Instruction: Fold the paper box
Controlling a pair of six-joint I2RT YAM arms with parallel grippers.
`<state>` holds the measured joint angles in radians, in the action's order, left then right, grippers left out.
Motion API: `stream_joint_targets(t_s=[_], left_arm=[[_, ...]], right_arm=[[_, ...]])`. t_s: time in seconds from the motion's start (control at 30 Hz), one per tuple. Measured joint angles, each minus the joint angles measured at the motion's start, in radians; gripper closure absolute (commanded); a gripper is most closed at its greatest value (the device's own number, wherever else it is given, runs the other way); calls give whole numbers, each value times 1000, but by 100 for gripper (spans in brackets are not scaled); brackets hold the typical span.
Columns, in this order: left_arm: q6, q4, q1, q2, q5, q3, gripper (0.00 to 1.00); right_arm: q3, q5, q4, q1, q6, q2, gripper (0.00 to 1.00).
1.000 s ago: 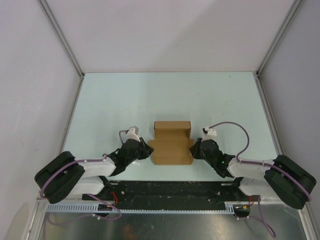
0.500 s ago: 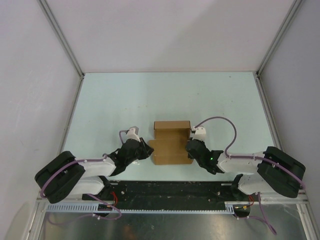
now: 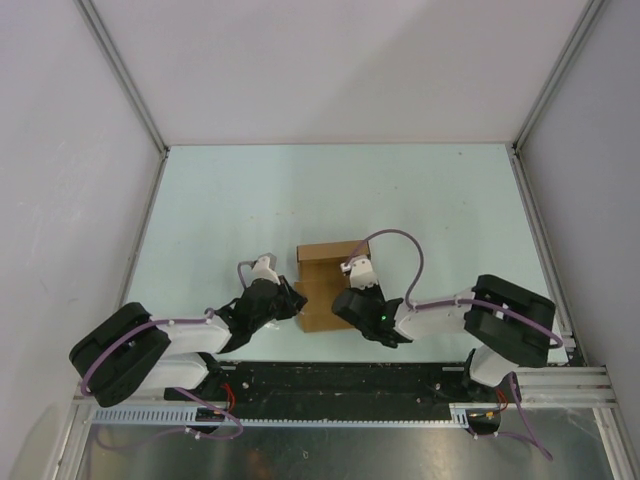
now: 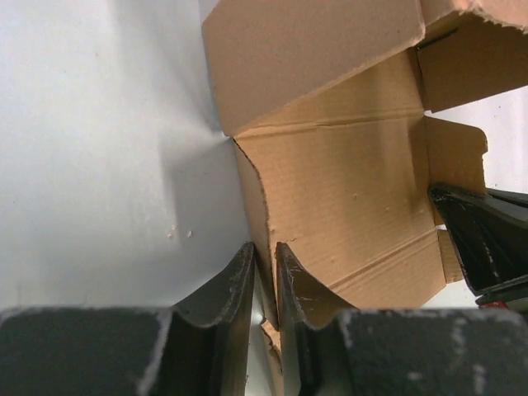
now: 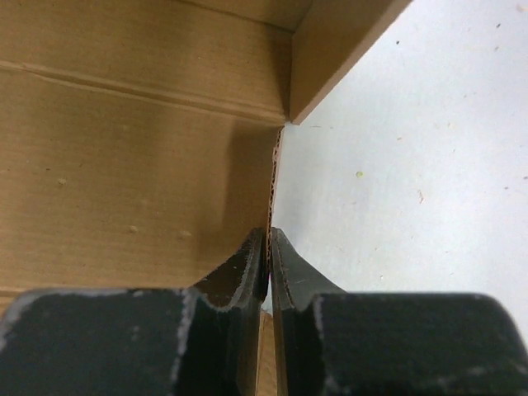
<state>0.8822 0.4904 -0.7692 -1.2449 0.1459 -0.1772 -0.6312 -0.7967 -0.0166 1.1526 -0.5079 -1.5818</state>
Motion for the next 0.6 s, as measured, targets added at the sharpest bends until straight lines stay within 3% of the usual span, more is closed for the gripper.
stream_joint_targets(t_s=[0.27,0.6], left_arm=[[0,3,0,0,0,2,77],[0,17,0,4,0,13,77]], right_arm=[[-93,-174,58,83,105,-142,87],[-174,-331,123,143,192,-277,76]])
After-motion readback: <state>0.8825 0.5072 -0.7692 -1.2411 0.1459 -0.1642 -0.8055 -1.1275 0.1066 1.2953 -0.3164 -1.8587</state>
